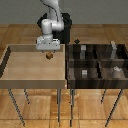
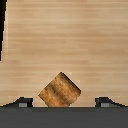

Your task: Place the loaf of bread into the appropriate compartment.

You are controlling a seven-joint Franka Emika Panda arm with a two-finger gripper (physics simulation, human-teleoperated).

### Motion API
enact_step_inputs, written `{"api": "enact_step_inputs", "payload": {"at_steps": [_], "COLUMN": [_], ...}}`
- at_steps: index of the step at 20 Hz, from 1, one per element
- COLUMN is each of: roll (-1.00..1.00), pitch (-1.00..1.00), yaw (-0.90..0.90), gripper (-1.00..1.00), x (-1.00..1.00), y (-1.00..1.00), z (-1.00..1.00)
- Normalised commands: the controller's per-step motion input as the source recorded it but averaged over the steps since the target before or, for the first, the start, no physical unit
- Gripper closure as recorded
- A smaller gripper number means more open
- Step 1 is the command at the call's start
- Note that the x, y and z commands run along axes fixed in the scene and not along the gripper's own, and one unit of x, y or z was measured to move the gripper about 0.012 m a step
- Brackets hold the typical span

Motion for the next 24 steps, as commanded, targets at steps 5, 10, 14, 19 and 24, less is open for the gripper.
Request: {"api": "enact_step_inputs", "payload": {"at_steps": [5, 10, 14, 19, 24], "roll": [0.00, 0.00, 0.00, 0.00, 0.00], "pitch": [0.00, 0.00, 0.00, 0.00, 0.00], "yaw": [0.00, 0.00, 0.00, 0.00, 0.00], "gripper": [-1.00, -1.00, 1.00, 1.00, 1.00], "x": [0.00, 0.00, 0.00, 0.00, 0.00], "y": [0.00, 0.00, 0.00, 0.00, 0.00], "z": [-0.20, -0.60, 0.00, 0.20, 1.00]}}
